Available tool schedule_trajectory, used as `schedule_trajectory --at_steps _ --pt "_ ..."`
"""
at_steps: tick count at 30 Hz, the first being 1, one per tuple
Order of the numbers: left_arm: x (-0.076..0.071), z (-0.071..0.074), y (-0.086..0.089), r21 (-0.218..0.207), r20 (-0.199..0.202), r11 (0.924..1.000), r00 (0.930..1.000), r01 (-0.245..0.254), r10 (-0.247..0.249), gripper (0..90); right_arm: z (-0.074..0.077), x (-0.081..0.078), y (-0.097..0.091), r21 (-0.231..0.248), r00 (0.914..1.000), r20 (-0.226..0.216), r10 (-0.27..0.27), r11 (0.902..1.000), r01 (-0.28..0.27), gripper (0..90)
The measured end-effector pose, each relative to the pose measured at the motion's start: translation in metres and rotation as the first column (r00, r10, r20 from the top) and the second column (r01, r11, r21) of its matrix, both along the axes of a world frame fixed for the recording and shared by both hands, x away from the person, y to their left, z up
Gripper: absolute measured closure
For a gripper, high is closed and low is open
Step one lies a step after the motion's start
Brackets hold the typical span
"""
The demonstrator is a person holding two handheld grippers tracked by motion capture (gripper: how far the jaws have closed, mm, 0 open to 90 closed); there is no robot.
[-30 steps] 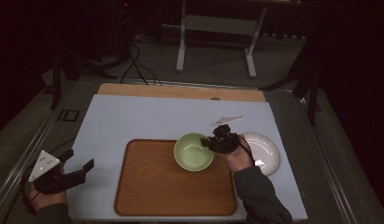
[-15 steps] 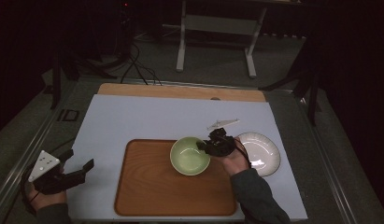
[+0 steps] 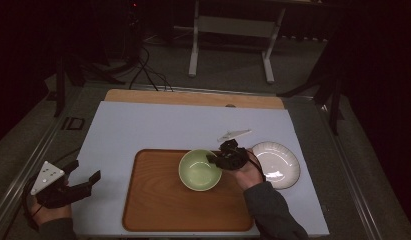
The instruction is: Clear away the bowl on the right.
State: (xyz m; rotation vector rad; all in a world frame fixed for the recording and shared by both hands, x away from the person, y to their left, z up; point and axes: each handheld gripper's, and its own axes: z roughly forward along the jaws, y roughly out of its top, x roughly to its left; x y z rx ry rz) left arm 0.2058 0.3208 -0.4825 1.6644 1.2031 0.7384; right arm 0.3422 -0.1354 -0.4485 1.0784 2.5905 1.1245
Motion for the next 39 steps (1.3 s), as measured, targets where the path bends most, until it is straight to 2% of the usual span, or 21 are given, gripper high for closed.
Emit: schedule_trajectory --at_steps 13,39 --pt "0.0 0.0 0.0 0.0 0.0 1.0 1.0 0.001 -0.001 17.4 -0.001 -0.001 0.005 -0.004 0.9999 0.001 0.014 0.9999 -0.014 82.1" --pt "0.0 0.0 0.0 0.0 0.002 1.0 1.0 -0.003 0.003 17.3 -0.027 -0.009 0.012 -0.011 0.9981 -0.045 0.042 0.999 -0.042 82.1"
